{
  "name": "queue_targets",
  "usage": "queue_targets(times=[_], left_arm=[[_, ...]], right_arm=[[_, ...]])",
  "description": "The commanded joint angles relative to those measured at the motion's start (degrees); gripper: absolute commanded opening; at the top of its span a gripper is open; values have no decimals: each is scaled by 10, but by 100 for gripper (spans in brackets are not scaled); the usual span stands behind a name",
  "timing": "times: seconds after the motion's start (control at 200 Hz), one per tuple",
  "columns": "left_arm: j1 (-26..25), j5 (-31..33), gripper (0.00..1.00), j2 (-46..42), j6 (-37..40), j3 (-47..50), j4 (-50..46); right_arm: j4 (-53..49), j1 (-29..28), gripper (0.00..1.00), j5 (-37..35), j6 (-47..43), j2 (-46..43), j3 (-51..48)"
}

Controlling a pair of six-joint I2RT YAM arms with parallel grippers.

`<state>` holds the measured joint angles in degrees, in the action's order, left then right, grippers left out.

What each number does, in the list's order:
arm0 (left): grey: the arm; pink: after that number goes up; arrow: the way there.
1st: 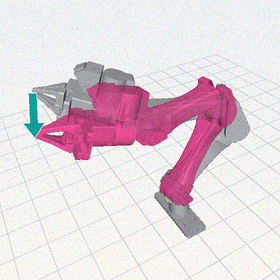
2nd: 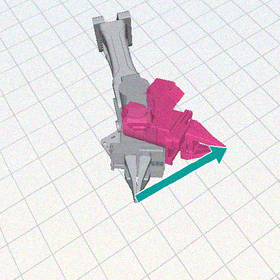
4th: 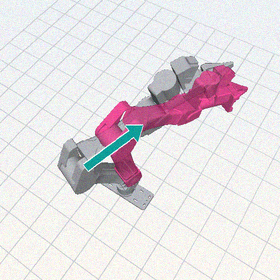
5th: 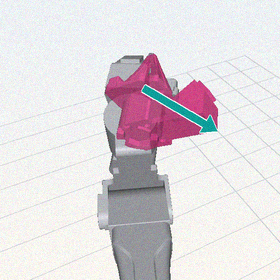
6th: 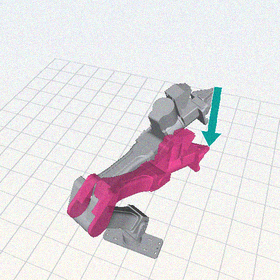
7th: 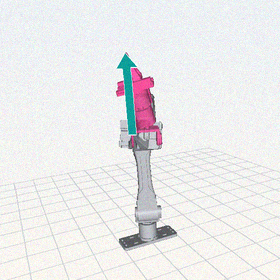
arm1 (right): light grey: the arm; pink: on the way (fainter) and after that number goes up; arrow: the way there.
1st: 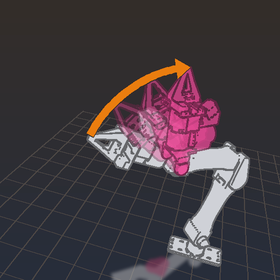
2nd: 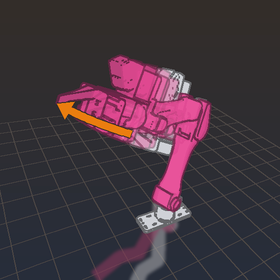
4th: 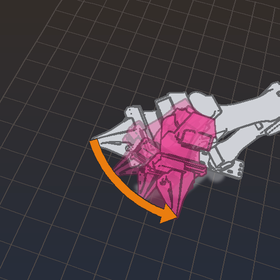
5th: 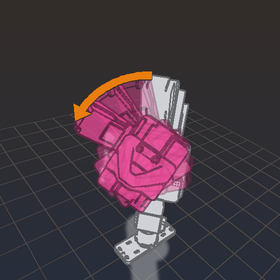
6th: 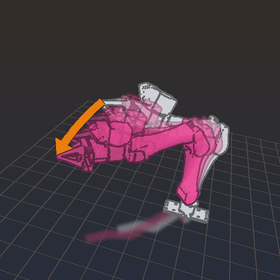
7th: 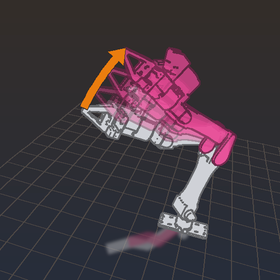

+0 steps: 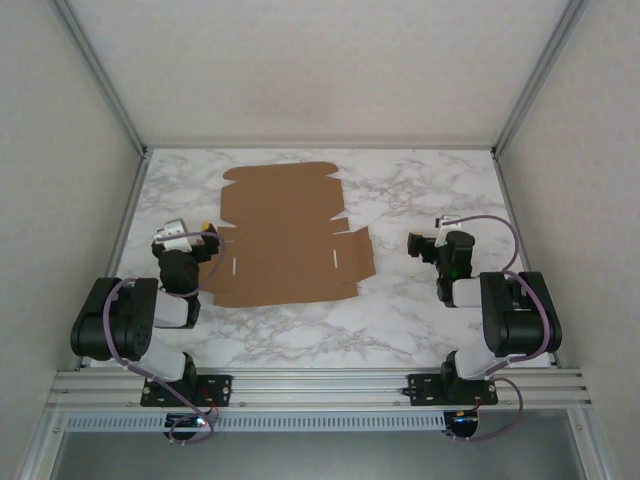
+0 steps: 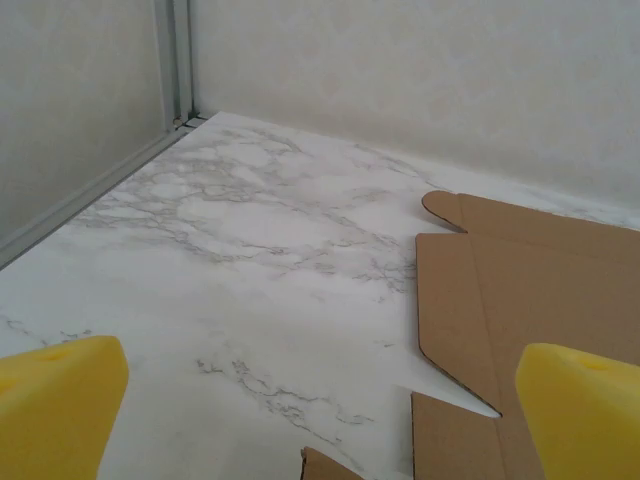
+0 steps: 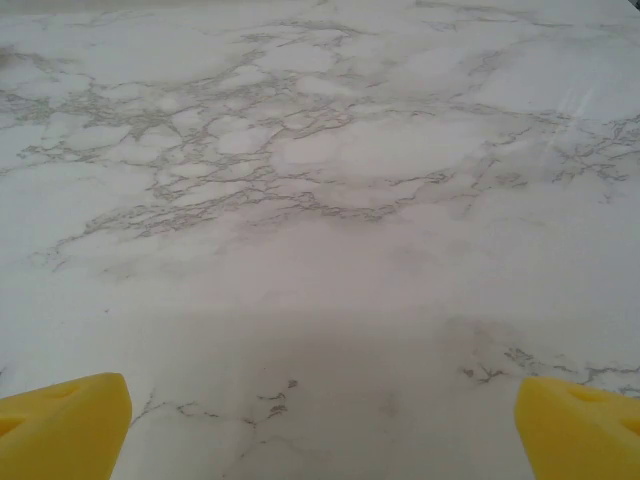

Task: Fold the paper box

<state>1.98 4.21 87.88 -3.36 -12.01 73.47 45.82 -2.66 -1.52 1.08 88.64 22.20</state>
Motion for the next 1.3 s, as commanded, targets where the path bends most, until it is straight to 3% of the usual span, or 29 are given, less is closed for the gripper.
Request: queue_targets(times=[0.0,0.736,0.801,0.871,0.941,1.077,1.142,1.197,1.247,1.297], left_arm=[[4,-11,99,2,5,-7,8],[-4,3,99,-22,9,-7,-4],[-14,45,99,-73,7,-20,-71],[-20,66,99,-126,9,-52,-151],[-46,87,99,-182,3,-70,-173],[-125,27,99,-284,-61,-141,-265],[-200,16,99,-328,-62,-201,-380],[-268,64,99,-357,-78,-258,-491],[-321,118,99,-370,-107,-307,-596],[-332,127,99,-374,-171,-360,-714]], right_arm=[[3,-2,99,-6,-1,-5,10],[9,4,99,24,-3,-6,7],[-66,-4,99,58,-27,-44,37],[-191,-31,99,35,-44,-108,91],[-227,-56,99,23,3,-160,126],[-421,-171,99,-8,5,-229,283],[-486,-241,99,-35,-9,-262,350],[-544,-289,99,-69,2,-284,404],[-609,-306,99,-110,70,-293,457],[-710,-305,99,-148,188,-296,507]])
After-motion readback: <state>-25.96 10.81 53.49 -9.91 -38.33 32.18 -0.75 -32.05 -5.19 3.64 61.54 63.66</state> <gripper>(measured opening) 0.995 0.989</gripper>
